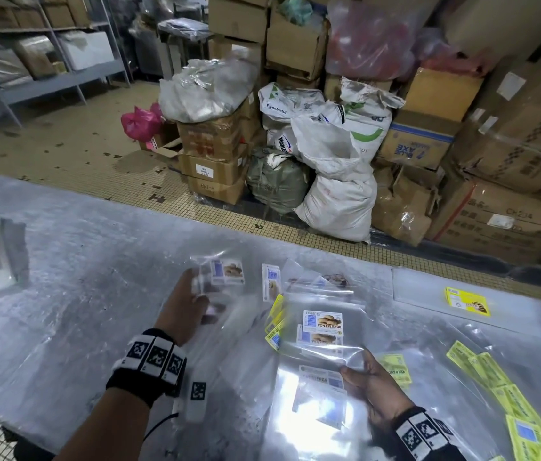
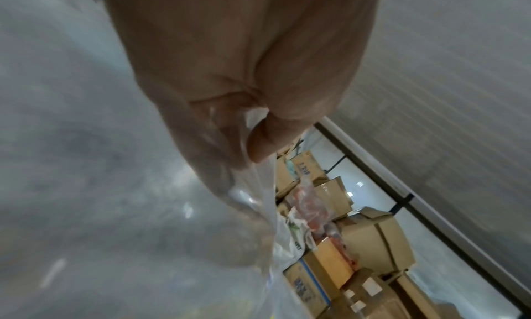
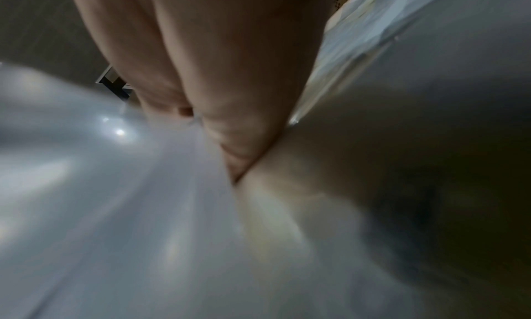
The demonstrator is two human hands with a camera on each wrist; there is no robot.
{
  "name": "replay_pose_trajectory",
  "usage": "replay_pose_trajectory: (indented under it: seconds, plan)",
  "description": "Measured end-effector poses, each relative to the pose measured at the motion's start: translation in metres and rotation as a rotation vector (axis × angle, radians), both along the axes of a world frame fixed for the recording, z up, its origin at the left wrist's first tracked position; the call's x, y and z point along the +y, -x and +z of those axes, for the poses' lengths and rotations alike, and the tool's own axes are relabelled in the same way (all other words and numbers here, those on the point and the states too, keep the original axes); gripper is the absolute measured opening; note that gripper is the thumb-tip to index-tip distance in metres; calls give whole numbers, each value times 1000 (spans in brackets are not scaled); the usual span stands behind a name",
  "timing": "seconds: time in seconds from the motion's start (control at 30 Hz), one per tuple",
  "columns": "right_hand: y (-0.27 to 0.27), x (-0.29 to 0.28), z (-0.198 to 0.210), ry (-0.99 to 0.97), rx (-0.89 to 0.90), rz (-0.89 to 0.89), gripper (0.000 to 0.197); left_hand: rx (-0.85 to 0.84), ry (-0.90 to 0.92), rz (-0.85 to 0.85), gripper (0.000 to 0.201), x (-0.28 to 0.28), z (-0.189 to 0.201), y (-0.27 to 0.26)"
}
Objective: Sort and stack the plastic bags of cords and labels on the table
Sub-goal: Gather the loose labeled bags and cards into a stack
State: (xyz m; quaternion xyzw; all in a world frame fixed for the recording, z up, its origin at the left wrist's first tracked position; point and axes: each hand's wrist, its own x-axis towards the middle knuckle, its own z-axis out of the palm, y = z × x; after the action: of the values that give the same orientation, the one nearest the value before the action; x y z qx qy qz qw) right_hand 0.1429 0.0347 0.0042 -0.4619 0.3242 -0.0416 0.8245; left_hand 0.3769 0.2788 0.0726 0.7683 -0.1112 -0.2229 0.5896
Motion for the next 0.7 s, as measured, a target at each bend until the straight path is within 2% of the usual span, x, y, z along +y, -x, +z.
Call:
replay_pose_trajectory:
  seconds: [0.13, 0.23, 0.4, 0.5, 0.6, 0.7]
  plan:
    - [0, -5, -8, 15, -9, 32, 52, -153, 109, -67, 44, -6, 43, 6]
    - [0, -6, -8, 10, 0, 33, 49, -171, 254, -99, 42, -11, 74, 15]
    - [0, -8, -13, -8, 11, 33, 54, 43, 558, -166, 39, -18, 93, 25]
    - [0, -8, -17, -10, 40, 2, 66, 198, 696, -265, 51, -25, 87, 38]
    - [2, -8, -13, 14, 38, 2, 58, 315, 632, -247, 51, -29, 60, 49]
    - [2, -7, -4, 21, 34, 34, 49, 315, 231, -87, 39, -18, 13, 49]
